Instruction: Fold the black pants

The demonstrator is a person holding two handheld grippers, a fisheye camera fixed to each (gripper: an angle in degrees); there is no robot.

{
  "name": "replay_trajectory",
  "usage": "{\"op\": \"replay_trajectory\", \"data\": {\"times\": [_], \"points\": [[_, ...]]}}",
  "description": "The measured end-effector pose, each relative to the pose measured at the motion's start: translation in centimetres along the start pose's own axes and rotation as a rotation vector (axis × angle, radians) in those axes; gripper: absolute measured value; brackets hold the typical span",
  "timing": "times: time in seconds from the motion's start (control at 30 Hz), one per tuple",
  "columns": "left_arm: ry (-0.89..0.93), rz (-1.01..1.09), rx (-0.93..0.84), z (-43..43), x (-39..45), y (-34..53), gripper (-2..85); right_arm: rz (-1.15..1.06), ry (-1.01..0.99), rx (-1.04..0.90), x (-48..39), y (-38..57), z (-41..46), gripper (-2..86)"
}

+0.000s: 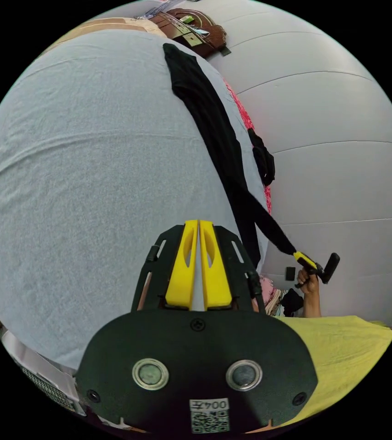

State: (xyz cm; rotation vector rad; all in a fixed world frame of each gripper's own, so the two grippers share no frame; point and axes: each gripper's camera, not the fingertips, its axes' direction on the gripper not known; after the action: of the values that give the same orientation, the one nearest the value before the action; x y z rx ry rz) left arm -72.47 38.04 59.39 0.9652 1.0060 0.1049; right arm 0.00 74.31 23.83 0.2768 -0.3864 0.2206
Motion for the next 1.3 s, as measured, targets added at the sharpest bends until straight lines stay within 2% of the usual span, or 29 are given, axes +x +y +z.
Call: {"op": "replay_trajectory", "data": {"times": [0.17, 0.3, 0.53, 0.67, 0.9, 1.1, 1.3], "points": [[0.001, -0.042, -0.018, 0.6, -1.1, 0.9, 0.4, 0.170, -0.101, -0.058, -2.0, 8.6, 5.5, 0.5], [-0.009, -0.041, -0.037, 0.9, -1.5, 1.2, 0.5, 0.297, -0.077, -0.108, -3.1, 12.5, 8.3, 0.7], [-0.001, -0.023, -0.076, 2.0, -1.8, 0.8, 0.6, 0.388, -0.094, 0.124, -1.3, 16.1, 2.6, 7.7], [-0.030, 0.010, -0.132, 3.6, -1.3, 1.2, 0.4, 0.454, -0.097, 0.135, 1.6, 17.9, 3.0, 7.3], [-0.064, 0.049, -0.221, 6.8, 0.0, 2.7, 0.2, 0.466, -0.094, 0.114, 2.9, 20.6, 4.2, 7.9], [-0.078, 0.069, -0.232, 8.0, 0.9, 2.4, 0.2, 0.435, -0.106, 0.095, 2.4, 22.3, 4.9, 8.0], [-0.063, 0.058, -0.227, 8.9, 1.2, 2.3, 0.3, 0.471, -0.161, 0.100, 2.6, 23.8, 5.4, 4.4]]}}
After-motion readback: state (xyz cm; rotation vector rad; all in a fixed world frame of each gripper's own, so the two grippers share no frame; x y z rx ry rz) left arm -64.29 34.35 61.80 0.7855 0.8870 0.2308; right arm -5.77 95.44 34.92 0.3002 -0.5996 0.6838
